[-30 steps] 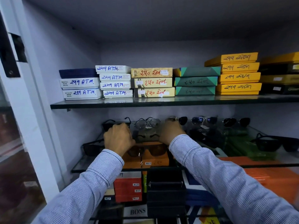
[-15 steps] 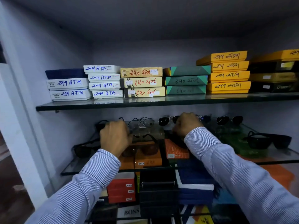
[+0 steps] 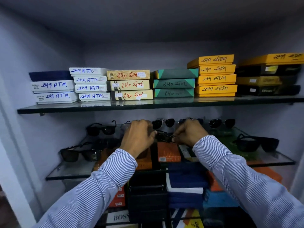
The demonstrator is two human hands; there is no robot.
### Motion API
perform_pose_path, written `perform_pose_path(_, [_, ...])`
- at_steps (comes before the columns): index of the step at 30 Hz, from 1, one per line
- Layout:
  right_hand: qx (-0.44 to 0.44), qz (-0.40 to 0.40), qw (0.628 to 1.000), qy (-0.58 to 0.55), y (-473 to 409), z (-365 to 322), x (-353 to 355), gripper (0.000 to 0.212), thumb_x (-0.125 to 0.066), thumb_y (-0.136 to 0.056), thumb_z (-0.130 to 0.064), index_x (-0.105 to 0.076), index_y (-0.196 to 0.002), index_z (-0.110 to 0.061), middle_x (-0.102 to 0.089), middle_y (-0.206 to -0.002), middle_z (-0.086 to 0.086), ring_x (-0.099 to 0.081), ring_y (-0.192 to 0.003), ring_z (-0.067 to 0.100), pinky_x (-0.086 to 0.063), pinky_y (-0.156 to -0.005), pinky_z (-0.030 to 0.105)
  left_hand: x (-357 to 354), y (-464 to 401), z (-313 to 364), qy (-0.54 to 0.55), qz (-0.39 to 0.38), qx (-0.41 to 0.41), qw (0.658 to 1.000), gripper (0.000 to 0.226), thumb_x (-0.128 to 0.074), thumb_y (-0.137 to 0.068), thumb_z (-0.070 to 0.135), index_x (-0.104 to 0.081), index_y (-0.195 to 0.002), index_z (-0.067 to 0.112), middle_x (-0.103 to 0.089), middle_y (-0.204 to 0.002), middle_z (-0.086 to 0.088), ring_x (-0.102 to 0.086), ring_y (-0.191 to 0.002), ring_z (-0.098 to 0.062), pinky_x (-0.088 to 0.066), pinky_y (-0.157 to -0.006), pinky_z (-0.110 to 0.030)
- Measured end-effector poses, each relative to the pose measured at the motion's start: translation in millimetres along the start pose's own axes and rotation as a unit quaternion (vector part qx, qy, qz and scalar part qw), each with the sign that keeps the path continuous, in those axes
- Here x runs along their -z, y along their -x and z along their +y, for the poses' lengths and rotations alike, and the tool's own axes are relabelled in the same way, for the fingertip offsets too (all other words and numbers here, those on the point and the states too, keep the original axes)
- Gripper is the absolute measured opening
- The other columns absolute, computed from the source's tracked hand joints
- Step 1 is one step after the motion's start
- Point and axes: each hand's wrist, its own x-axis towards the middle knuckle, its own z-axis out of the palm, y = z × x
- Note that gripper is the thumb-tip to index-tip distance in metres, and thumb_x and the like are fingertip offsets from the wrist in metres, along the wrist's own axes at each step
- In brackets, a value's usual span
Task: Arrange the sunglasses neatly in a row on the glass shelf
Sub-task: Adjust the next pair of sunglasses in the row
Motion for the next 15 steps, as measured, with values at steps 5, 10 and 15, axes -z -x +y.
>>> perform_pose_path(5, [0.013, 0.005, 0.999, -0.039, 8, 9, 16, 0.023, -0.085, -0.072, -0.020, -0.083, -0.094, -0.015, -0.079, -0.092, 0.001, -0.067, -0.079, 0.009, -0.048, -0.070, 0.016, -10, -7, 7, 0.031, -0.025, 0.029, 0.999, 0.022, -0.082, -0.080, 0.036, -0.079, -0.090, 0.017, -0.075, -0.095, -0.002, -0.070, -0.084, -0.016, -0.062, -0.082, -0.040])
perform_pose_path(10, [-0.013, 0.044, 0.996, -0.080, 6, 22, 25, 0.018, -0.082, -0.076, -0.022, -0.083, -0.093, -0.015, -0.077, -0.084, -0.001, -0.062, -0.055, 0.003, -0.049, -0.055, 0.011, -7, -11, 12, 0.026, -0.047, 0.016, 0.998, 0.018, -0.083, -0.079, 0.037, -0.082, -0.081, 0.019, -0.075, -0.085, 0.002, -0.068, -0.076, -0.013, -0.061, -0.077, -0.038])
perform_pose_path(15, [-0.069, 0.078, 0.990, -0.097, -1, 27, 28, 0.009, -0.083, -0.073, -0.012, -0.080, -0.081, -0.009, -0.073, -0.075, 0.002, -0.064, -0.051, 0.012, -0.057, -0.048, 0.023, -7, -11, 14, -0.058, -0.020, 0.054, 0.997, 0.025, -0.077, -0.081, 0.044, -0.071, -0.078, 0.020, -0.073, -0.090, 0.001, -0.069, -0.092, -0.020, -0.057, -0.087, -0.042])
